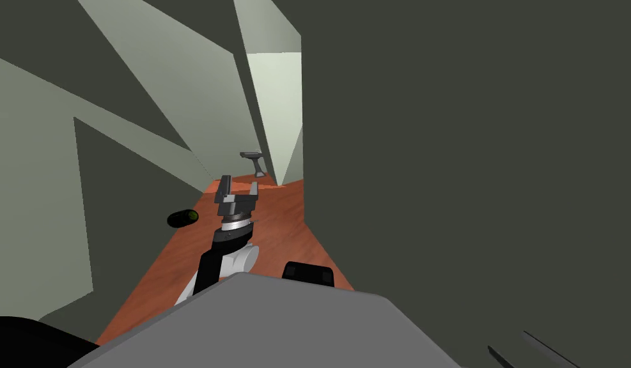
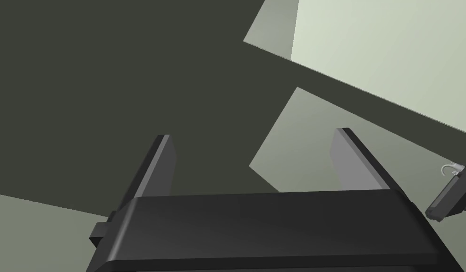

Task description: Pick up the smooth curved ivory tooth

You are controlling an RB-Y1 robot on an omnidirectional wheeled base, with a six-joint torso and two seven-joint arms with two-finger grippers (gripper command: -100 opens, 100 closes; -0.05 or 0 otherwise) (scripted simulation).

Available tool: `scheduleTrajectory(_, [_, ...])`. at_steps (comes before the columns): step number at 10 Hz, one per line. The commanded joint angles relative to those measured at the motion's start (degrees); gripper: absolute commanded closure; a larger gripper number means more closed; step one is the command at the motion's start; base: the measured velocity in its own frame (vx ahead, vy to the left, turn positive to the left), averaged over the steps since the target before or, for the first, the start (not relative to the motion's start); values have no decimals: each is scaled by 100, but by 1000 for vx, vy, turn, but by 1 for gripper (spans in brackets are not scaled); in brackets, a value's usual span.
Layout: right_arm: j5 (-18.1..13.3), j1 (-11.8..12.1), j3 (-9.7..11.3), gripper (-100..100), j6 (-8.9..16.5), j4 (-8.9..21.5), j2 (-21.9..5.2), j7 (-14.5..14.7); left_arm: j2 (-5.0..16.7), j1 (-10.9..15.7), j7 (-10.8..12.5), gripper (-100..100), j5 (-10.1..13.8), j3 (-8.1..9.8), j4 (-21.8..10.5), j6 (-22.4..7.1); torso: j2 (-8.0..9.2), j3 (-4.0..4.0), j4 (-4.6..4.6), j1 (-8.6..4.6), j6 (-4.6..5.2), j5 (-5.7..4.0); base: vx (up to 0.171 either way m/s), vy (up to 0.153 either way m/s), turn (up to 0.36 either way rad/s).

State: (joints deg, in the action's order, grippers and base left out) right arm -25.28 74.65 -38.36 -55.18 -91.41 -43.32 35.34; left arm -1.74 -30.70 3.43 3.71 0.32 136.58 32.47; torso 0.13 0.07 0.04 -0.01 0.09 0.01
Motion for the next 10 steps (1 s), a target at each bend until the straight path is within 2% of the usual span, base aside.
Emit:
scheduleTrajectory(1, [-188,286,-31,-100,-47,286,-229,143,0,0,0,0,0,0,0,0,0,0,0,0,0,0,-18,-22,404])
scheduleTrajectory(2, [-188,346,-31,-100,-47,323,-229,143,0,0,0,0,0,0,0,0,0,0,0,-5,-3,-1,-17,-25,151])
scheduleTrajectory(3, [-310,570,-38,-100,-68,511,-358,231,0,-1,0,0,0,1,0,0,2,2,1,-3,7,-2,-21,-17,199])
scheduleTrajectory(4, [-310,570,-38,-100,-68,511,-358,231,0,0,0,0,0,0,0,0,4,2,1,-1,2,0,-17,-15,127])
scheduleTrajectory(7, [-644,1197,-3,-100,-96,1006,-698,458,0,0,0,0,0,0,0,0,6,4,2,-2,2,-1,-34,-18,274])
scheduleTrajectory(10, [-917,1717,89,-100,-87,1432,-960,627,0,0,0,0,0,1,0,0,16,9,4,-8,4,-2,-60,-29,222])
